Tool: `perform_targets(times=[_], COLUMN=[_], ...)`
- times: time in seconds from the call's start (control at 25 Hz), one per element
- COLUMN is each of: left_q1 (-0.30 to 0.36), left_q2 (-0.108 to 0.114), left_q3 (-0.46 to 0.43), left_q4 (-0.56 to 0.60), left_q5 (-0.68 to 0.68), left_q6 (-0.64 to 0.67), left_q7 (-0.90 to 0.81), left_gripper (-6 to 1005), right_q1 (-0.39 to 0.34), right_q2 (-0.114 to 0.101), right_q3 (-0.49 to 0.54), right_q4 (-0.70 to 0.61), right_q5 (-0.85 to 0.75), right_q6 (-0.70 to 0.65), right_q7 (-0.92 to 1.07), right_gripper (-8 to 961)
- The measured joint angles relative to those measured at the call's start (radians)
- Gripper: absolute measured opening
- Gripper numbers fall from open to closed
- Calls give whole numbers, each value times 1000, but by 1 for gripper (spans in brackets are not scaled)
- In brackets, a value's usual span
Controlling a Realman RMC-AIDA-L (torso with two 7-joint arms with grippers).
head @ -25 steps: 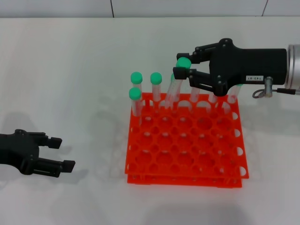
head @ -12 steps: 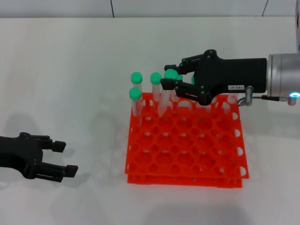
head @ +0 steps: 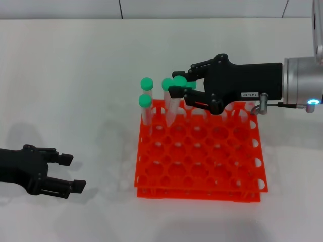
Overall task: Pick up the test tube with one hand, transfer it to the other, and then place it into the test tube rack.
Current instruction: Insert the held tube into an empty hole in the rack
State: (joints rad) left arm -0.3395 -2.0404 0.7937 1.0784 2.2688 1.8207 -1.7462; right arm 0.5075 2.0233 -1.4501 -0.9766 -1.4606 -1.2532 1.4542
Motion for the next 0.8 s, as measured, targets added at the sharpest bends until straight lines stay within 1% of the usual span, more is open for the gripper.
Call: perform_targets(times=[0.24,0.8], left_q1=[-1,-4], left_q2=[-4,-3], left_q3=[0,0], left_q4=[0,-3], left_q5=[0,-2], left_q6=[-2,-9], left_q7=[1,10], left_gripper=[880,880], right_q1=[8,28], right_q2=[0,-2], right_q3=[-4,-4], right_q4=[-4,7], right_q5=[0,-2], right_q6=[0,11], right_q7=[3,15], right_gripper=[267,266])
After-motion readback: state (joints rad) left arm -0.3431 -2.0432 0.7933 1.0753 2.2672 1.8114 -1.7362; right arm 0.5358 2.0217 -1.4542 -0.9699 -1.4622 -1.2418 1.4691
